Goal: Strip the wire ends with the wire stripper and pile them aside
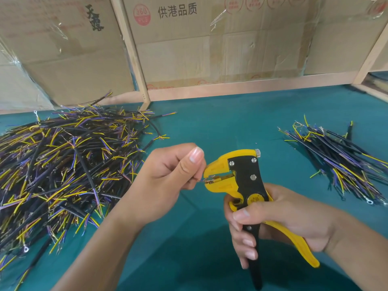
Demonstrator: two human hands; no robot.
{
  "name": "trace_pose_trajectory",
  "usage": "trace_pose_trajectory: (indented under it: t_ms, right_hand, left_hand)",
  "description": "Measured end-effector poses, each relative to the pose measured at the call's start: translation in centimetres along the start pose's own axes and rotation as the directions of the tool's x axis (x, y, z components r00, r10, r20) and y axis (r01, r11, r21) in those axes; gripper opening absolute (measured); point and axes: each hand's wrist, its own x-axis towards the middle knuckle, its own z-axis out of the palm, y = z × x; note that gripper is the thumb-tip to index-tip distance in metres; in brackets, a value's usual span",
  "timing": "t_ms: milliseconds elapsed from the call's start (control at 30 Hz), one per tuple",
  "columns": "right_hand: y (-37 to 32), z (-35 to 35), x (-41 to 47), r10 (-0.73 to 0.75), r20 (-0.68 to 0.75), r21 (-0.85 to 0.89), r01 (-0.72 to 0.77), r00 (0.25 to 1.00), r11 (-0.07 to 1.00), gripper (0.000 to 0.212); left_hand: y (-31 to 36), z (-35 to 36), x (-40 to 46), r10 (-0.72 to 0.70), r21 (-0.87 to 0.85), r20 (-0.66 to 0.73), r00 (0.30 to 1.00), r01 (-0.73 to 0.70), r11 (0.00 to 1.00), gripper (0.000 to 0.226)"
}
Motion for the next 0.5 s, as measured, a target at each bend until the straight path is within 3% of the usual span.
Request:
trace_pose_trajectory:
  t_ms: [167, 500]
  right_hand:
    - [0.2, 0.4, 0.0, 0.005, -0.029, 0.056, -0.004, 1.0, 0.998, 0.033]
    - [0.3, 1.7, 0.3, -0.029, -0.185, 0.112, 0.05, 0.982, 0.992, 0.038]
  left_hand:
    - [0.0, 0.1, 0.0, -0.001, 0.019, -0.025, 1.0, 0.001, 1.0, 0.048]
    - [-0.1, 0.2, 0.1, -0.029, -0.024, -0.071, 0.997, 0.027, 0.999, 0.04]
